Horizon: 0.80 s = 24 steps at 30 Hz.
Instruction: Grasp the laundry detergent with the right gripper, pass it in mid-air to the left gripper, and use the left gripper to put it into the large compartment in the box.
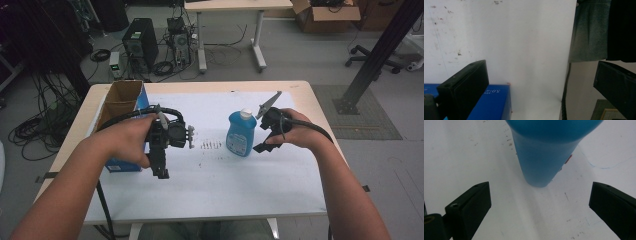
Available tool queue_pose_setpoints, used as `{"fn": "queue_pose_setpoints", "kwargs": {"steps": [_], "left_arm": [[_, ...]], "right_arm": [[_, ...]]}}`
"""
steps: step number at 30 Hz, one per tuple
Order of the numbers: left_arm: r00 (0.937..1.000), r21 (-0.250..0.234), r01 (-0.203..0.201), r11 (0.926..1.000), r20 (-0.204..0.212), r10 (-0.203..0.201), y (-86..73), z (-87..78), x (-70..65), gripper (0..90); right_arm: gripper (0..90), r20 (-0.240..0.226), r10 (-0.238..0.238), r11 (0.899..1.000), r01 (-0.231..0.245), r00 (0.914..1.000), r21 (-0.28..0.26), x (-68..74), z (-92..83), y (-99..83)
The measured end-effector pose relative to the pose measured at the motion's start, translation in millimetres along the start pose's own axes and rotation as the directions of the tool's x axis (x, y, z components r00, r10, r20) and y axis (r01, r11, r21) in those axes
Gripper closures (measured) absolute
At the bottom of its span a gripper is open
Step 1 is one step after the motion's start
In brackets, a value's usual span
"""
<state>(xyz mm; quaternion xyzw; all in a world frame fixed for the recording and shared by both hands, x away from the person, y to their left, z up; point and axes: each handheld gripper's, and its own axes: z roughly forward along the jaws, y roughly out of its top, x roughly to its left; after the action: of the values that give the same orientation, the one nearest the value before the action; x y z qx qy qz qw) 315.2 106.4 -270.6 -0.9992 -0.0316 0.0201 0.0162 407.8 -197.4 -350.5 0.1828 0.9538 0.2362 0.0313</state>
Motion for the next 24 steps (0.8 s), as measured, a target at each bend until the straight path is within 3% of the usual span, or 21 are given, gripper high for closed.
{"fn": "queue_pose_setpoints", "kwargs": {"steps": [24], "left_arm": [[1.0,0.004,-0.005,1.0,-0.001,0.005,0.8,2.8,-6.3,0.2]], "right_arm": [[3.6,0.012,0.039,0.992,-0.037,0.9992,-0.12,3.8,19.1,-9.5]]}}
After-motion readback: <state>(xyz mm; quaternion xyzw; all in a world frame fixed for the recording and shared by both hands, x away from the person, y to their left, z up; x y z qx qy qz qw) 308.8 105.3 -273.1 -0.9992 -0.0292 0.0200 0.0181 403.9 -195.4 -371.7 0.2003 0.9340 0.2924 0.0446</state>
